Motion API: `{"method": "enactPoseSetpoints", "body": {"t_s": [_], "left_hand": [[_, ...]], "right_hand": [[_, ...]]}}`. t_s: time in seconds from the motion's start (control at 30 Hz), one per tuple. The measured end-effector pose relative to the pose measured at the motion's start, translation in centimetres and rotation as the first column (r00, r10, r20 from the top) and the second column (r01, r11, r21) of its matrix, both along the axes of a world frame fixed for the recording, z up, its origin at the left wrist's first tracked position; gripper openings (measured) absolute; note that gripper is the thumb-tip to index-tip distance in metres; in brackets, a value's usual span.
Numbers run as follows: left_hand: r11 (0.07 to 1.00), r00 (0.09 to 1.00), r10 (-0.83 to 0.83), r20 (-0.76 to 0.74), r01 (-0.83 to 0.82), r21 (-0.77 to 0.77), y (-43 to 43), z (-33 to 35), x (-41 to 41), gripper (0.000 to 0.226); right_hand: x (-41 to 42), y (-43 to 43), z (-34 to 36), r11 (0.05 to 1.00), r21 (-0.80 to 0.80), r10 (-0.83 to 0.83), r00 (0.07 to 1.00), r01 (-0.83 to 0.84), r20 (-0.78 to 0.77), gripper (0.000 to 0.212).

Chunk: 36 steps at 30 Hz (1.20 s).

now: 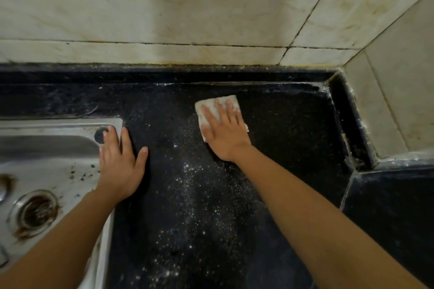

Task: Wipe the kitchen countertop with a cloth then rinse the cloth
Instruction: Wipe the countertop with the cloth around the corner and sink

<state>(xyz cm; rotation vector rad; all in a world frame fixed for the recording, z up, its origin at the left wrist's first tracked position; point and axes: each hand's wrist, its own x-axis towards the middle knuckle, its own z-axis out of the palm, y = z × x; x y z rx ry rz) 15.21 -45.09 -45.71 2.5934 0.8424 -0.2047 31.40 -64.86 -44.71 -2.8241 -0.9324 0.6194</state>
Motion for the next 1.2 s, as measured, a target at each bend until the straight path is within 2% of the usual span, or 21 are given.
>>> {"method": "enactPoseSetpoints", "body": {"t_s": [0.07,0.13,0.2,0.27,0.33,0.4,0.5,0.57,0.87,1.03,1.2], "left_hand": [[1.0,1.0,-0.006,0.002,0.006,-0.013,0.1,0.0,0.0,0.07],[1.0,1.0,-0.01,0.002,0.01,-0.025,0.2,0.1,-0.1,0.07],[0.999,1.0,-0.017,0.005,0.017,-0.028,0.2,0.1,-0.2,0.071],[0.999,1.0,-0.022,0.014,0.023,-0.028,0.3,0.0,-0.2,0.071],[0.999,1.0,-0.024,0.017,0.024,-0.025,0.4,-0.1,-0.3,0.072],[0.999,1.0,-0.025,0.014,0.025,-0.023,0.5,-0.1,-0.3,0.072],[0.999,1.0,-0.022,0.014,0.023,-0.027,0.6,-0.2,-0.3,0.072],[0.999,1.0,-0.021,0.009,0.021,-0.039,0.6,-0.2,-0.2,0.073],[0.995,0.998,-0.007,-0.069,0.0,-0.101,0.5,0.5,0.2,0.08],[0.99,0.997,-0.012,-0.075,0.001,-0.142,0.6,0.6,0.2,0.072],[0.99,0.997,-0.008,-0.082,-0.004,-0.144,0.6,0.4,0.2,0.073]], "right_hand": [[0.6,-2.3,0.6,0.985,-0.001,0.175,0.985,-0.175,0.003,0.054],[1.8,-4.9,0.9,0.985,-0.006,0.174,0.985,-0.174,0.018,0.053],[3.6,-7.8,0.6,0.999,-0.026,-0.024,0.998,0.026,0.06,0.053],[5.4,-10.9,0.0,0.961,-0.078,-0.253,0.957,0.266,0.143,0.058],[7.3,-13.9,-0.2,0.873,-0.103,-0.459,0.874,0.477,0.163,0.06],[8.7,-15.4,0.1,0.755,-0.104,-0.638,0.762,0.647,0.114,0.058],[9.9,-13.9,0.2,0.608,-0.085,-0.785,0.613,0.79,0.088,0.058],[10.0,-11.3,0.1,0.577,-0.075,-0.807,0.582,0.813,0.1,0.059],[5.4,1.6,0.3,0.754,-0.032,-0.651,0.753,0.656,0.09,0.062],[0.8,8.3,-0.1,0.904,0.052,-0.427,0.904,0.425,0.032,0.063],[-1.3,12.3,-0.3,0.984,0.033,-0.175,0.985,0.175,-0.007,0.06]]}}
